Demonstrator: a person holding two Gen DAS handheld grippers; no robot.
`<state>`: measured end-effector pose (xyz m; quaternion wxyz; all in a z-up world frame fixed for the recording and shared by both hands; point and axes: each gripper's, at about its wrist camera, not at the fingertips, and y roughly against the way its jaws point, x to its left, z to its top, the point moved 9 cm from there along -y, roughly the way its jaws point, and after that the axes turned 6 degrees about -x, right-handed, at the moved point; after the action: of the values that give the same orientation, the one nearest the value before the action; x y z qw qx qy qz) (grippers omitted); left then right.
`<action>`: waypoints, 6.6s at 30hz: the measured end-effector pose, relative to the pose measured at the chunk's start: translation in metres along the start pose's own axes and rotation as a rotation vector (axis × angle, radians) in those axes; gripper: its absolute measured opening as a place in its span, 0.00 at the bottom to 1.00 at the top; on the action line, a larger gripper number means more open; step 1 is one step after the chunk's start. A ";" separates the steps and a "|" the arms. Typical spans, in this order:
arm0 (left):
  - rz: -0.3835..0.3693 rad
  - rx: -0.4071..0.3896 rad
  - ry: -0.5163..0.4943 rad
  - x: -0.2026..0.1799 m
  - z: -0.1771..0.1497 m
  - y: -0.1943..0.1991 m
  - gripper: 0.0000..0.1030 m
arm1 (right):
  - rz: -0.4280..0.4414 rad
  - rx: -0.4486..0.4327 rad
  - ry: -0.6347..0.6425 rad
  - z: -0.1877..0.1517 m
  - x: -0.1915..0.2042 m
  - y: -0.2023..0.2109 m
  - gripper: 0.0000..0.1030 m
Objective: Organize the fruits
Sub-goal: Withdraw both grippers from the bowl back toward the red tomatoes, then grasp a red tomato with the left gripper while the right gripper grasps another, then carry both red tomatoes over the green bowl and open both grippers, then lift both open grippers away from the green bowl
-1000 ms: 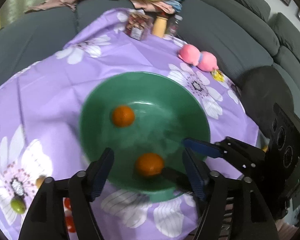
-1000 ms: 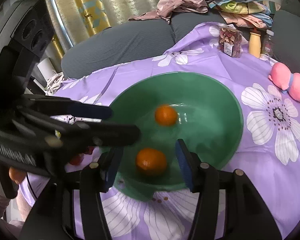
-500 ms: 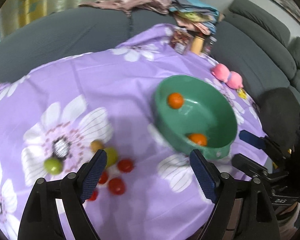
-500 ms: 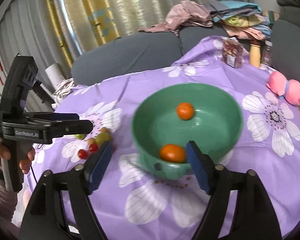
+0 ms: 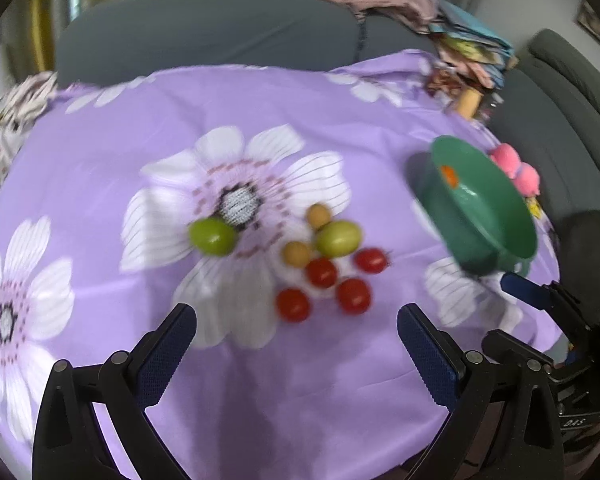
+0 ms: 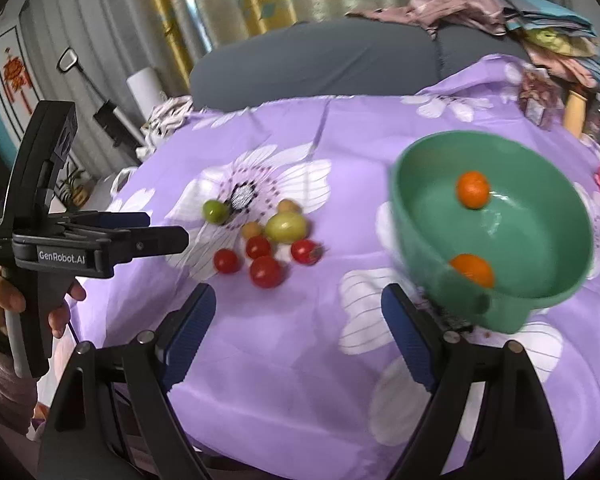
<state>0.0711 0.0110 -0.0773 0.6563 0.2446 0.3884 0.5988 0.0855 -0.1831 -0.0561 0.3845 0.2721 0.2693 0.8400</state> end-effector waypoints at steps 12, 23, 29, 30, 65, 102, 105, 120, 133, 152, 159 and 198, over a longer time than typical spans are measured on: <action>0.060 0.052 0.011 0.035 -0.031 -0.008 0.97 | -0.002 0.118 0.008 -0.022 0.009 -0.036 0.83; 0.047 0.078 -0.060 0.024 -0.033 -0.021 0.97 | 0.002 0.175 0.032 -0.029 0.016 -0.055 0.83; 0.068 0.071 -0.097 0.023 -0.029 -0.023 0.97 | 0.006 0.186 0.034 -0.027 0.017 -0.060 0.83; 0.068 0.069 -0.102 0.022 -0.028 -0.023 0.97 | 0.006 0.188 0.034 -0.027 0.017 -0.061 0.83; -0.072 0.122 -0.137 0.011 -0.016 -0.056 0.71 | 0.082 0.266 0.105 -0.019 0.027 -0.104 0.53; -0.161 0.112 -0.125 -0.010 -0.005 -0.044 0.30 | 0.084 0.166 0.104 0.000 0.022 -0.081 0.30; -0.179 0.095 -0.143 -0.023 0.004 -0.037 0.30 | 0.074 0.110 0.084 0.011 0.015 -0.063 0.30; -0.277 0.002 -0.304 -0.129 0.065 -0.030 0.30 | -0.045 -0.137 -0.029 0.052 -0.064 0.018 0.30; -0.312 0.069 -0.440 -0.207 0.060 -0.070 0.30 | -0.150 -0.174 -0.148 0.037 -0.135 0.036 0.31; -0.223 0.075 -0.423 -0.193 0.058 -0.073 0.52 | -0.192 -0.163 -0.214 0.022 -0.151 0.035 0.48; -0.171 0.053 -0.390 -0.161 0.052 -0.057 0.62 | -0.190 -0.162 -0.197 0.021 -0.138 0.040 0.56; -0.001 0.096 -0.155 -0.017 -0.008 -0.026 0.89 | 0.001 0.017 0.014 -0.002 0.000 0.002 0.85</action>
<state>0.0804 -0.0110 -0.0986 0.6720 0.3213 0.3650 0.5585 0.0835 -0.1849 -0.0561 0.3801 0.2696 0.2788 0.8397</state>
